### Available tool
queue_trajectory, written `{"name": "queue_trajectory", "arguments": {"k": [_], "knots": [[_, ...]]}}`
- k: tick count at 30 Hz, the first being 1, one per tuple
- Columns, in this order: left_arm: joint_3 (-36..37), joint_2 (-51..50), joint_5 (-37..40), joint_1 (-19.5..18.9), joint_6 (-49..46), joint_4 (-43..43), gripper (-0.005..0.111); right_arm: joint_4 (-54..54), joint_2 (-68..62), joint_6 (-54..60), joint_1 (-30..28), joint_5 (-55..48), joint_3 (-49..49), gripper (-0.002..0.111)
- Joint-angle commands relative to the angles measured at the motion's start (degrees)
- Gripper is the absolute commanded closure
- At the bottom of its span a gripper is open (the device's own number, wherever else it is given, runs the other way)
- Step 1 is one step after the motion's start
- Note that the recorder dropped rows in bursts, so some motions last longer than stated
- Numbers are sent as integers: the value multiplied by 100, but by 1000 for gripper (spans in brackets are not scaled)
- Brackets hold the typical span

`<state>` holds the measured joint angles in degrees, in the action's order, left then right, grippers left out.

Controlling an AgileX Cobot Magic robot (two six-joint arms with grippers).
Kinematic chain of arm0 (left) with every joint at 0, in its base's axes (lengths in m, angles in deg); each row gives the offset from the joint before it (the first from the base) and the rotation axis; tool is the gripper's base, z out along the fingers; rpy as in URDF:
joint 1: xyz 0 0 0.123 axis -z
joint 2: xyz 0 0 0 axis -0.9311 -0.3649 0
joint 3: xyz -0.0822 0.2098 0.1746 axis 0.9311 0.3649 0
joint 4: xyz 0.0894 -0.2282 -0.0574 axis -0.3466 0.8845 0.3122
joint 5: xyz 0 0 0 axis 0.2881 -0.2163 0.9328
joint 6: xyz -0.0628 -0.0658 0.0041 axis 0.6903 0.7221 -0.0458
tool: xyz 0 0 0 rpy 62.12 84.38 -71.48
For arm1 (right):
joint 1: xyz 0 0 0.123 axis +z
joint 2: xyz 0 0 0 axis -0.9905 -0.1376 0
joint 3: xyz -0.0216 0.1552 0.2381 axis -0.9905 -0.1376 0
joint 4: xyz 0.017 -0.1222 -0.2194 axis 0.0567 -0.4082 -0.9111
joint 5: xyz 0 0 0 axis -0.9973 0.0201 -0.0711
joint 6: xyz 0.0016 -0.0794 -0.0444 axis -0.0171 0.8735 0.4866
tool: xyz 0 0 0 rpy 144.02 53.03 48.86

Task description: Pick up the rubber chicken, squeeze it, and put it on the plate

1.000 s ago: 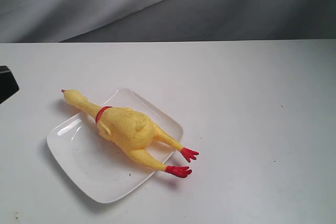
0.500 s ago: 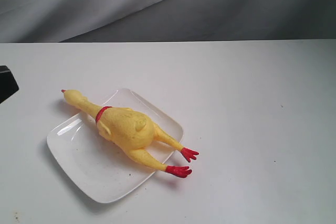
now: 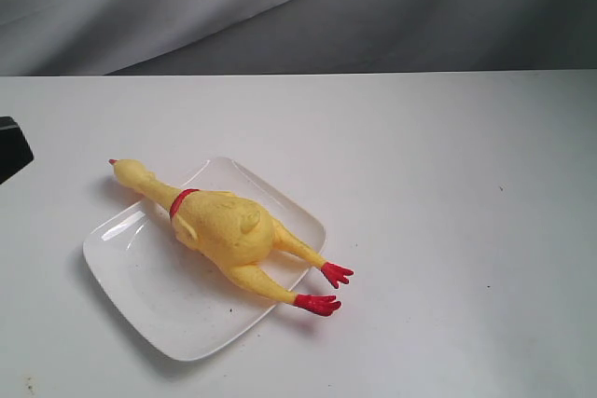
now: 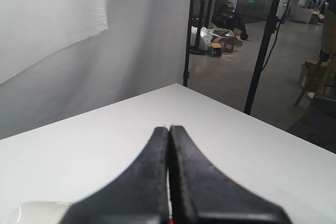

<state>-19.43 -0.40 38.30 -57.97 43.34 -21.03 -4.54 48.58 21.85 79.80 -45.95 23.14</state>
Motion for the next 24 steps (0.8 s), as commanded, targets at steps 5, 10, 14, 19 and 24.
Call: {"name": "queue_trajectory", "arguments": {"k": [5,10,14,19,24], "knots": [[-40,36,40,-1,-1,17,107,-539,28,6,-48,-291,-135,108],[-40,36,40,-1,8,17,107,-693,28,-29,-48,-1065,-135,108],[-40,36,40,-1,8,17,107,-676,28,-41,-48,-1040,-135,108],[-40,36,40,-1,8,17,107,-676,28,-41,-48,-1040,-135,108],[-40,36,40,-1,-8,17,107,-676,28,-41,-48,-1040,-135,108]]}}
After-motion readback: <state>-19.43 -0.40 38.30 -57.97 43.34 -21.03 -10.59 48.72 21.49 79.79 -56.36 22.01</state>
